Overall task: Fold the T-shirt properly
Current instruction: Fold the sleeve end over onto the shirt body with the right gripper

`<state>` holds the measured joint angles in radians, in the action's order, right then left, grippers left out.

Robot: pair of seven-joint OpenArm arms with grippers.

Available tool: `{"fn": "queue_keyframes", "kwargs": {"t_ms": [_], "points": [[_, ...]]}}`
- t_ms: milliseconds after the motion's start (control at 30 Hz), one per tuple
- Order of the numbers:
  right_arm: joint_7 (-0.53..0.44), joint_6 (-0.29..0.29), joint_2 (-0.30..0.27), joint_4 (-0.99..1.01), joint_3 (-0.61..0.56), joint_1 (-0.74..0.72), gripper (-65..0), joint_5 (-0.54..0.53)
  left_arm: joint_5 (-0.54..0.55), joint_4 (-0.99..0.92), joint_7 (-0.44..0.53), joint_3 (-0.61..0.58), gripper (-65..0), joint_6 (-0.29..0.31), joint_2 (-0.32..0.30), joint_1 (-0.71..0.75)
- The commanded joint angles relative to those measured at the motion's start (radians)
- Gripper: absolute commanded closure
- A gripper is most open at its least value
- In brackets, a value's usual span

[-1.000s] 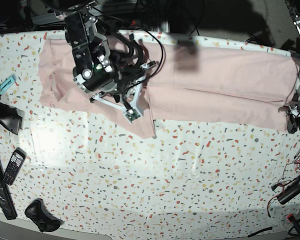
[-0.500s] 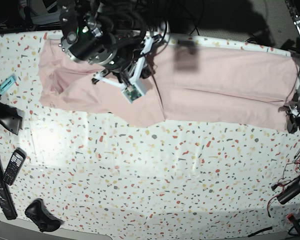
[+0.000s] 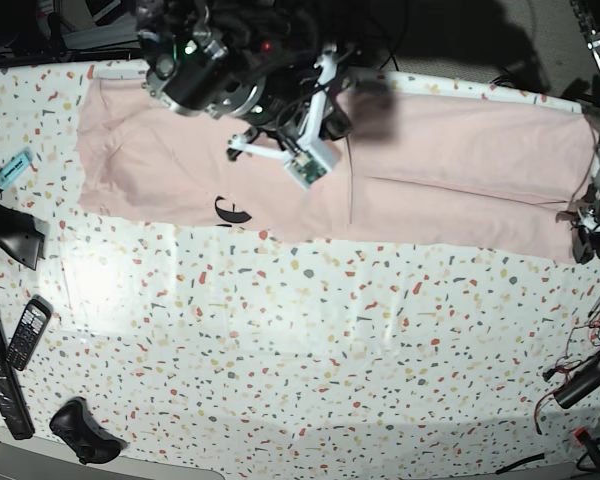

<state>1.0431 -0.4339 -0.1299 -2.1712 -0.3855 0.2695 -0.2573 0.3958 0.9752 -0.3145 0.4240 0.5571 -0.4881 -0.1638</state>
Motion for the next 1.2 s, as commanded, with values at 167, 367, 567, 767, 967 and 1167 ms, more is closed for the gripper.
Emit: {"fn": "queue_keyframes", "kwargs": {"t_ms": [167,367,567,767,967,1167], "points": [[-0.061,-0.008,0.020,-0.018,-0.008,-0.006,-8.9,-0.006,0.013,0.019,0.022,0.006,-27.9,0.005,-0.023,-0.019],[-0.068,-0.030,0.039,-0.018,-0.008,-0.006,-18.7,-0.011,0.013,0.019,0.017,0.006,-27.9,0.005,-0.023,-0.019],[-0.068,-0.030,0.039,-0.018,0.002,-0.009,-18.7,0.037,0.016,0.019,-0.028,0.006,-27.9,0.004,-0.036,-0.018],[-0.054,-0.030,0.038,-0.018,0.119,-0.009,-18.7,0.127,0.124,0.019,-0.044,0.007,-27.9,0.004,-0.122,0.018],[-0.053,-0.030,0.031,-0.018,0.321,-0.009,-18.7,0.093,0.202,0.019,-0.066,0.007,-27.9,0.022,-0.154,0.130],[-0.029,-0.075,0.030,-0.018,0.472,-0.009,-18.7,-0.031,0.234,0.019,-0.050,0.007,-27.9,0.039,-0.127,0.163]]}}
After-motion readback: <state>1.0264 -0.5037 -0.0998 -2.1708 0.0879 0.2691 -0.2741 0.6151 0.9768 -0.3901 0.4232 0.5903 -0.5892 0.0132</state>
